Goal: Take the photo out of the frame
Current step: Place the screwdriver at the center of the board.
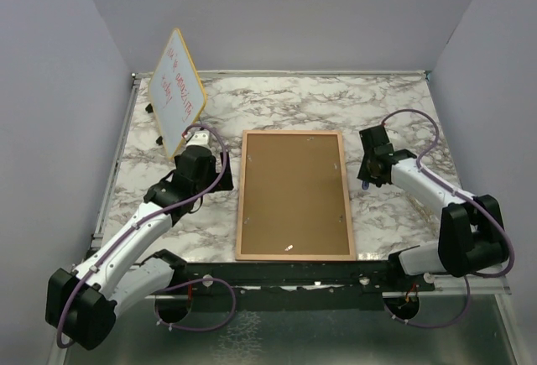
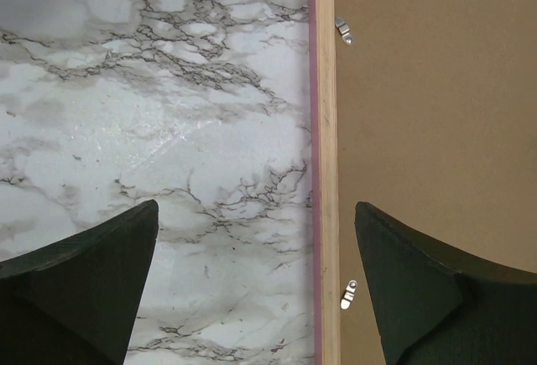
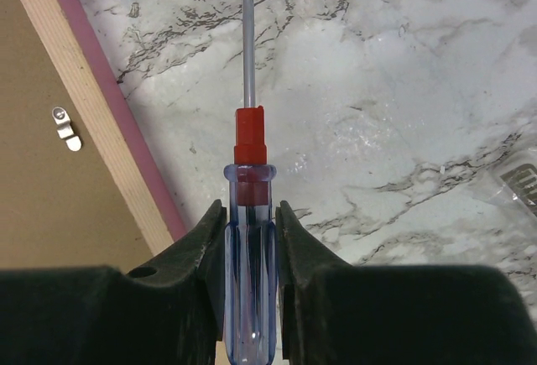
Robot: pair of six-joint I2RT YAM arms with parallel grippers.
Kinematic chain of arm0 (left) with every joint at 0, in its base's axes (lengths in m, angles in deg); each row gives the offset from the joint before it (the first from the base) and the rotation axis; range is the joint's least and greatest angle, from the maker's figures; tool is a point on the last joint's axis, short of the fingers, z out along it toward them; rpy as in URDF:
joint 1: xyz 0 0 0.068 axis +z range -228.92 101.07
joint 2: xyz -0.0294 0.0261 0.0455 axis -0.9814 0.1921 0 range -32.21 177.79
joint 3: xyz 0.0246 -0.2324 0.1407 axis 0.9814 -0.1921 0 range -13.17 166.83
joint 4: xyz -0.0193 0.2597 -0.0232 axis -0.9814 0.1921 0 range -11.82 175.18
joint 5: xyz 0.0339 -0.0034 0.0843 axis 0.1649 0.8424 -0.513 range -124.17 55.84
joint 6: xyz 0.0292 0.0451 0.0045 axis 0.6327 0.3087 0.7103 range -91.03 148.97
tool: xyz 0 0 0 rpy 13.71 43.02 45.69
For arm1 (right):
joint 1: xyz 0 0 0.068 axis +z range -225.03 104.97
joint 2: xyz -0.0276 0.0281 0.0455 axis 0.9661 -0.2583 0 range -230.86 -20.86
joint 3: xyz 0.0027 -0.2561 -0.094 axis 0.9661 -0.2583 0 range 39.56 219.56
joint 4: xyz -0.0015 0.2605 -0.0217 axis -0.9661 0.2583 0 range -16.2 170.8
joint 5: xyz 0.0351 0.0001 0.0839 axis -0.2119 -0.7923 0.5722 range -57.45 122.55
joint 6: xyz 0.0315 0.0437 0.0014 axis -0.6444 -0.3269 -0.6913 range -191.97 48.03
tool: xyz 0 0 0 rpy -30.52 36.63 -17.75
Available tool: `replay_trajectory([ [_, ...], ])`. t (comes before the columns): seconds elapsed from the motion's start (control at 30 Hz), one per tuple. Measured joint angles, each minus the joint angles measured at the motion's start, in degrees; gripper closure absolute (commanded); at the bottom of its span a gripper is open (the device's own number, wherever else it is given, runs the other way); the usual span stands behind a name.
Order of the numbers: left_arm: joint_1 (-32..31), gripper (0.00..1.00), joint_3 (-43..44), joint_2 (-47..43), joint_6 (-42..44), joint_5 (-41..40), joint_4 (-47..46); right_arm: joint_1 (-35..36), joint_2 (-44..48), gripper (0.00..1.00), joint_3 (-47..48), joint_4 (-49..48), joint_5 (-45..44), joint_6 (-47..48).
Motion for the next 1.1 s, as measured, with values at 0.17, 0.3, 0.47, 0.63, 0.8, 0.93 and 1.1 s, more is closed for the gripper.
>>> replay_trajectory([
  [0.17, 0.0, 0.01, -0.02, -0.74, -0.13, -0.83, -0.76, 0.0, 2.47, 0.99, -1.05, -0.22, -0.07, 0.02],
  [0.3, 0.0, 0.01, -0.09, -0.7, -0.35, -0.81, -0.76, 0.0, 3.3, 0.99, -1.05, -0.15, -0.07, 0.17],
  [0.47, 0.0, 0.01, -0.09, -0.7, -0.35, -0.81, -0.76, 0.0, 4.31, 0.99, -1.03, 0.11, -0.42, 0.17],
  [0.63, 0.0, 0.01, -0.09, -0.74, -0.37, -0.9, -0.68, 0.0, 5.64, 0.99, -0.57, 0.74, -0.57, 0.17],
  [0.8, 0.0, 0.01, -0.09, -0.74, -0.37, -1.01, -0.26, 0.0, 5.97, 0.99, 0.44, 0.9, -1.11, 0.5],
  [0.93, 0.0, 0.01, -0.09, -0.52, -0.39, -0.9, 0.22, 0.0, 3.78, 0.99, 1.9, 0.98, -1.66, 0.83],
  [1.1, 0.0, 0.01, -0.09, 0.98, -0.37, 0.37, 0.24, 0.0, 0.04, 0.99, 2.73, 0.98, -1.73, 1.03],
])
